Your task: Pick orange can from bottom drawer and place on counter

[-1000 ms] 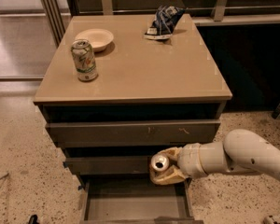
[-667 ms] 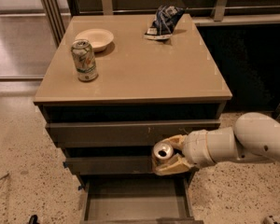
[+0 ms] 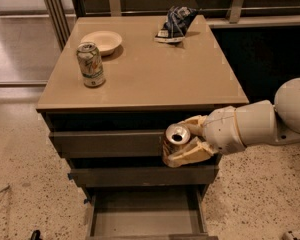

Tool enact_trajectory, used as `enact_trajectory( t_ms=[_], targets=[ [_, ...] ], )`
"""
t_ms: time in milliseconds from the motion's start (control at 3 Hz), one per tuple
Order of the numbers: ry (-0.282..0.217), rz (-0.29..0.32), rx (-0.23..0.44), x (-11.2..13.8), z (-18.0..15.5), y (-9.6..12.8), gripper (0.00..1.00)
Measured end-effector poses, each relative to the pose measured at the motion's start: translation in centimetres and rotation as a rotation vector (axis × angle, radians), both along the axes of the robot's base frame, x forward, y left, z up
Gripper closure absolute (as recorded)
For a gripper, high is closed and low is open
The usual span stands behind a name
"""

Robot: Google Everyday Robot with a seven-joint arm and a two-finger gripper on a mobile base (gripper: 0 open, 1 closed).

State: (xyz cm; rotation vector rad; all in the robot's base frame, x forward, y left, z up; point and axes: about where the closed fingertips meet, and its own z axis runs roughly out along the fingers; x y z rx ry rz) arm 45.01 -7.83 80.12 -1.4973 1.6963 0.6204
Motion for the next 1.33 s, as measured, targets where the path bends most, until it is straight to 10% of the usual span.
enact_trajectory(
  t_ms=[1333],
  targets=[
    [0.077, -0.164, 0.051, 9.6, 10.5, -1.1, 1.00]
  ],
)
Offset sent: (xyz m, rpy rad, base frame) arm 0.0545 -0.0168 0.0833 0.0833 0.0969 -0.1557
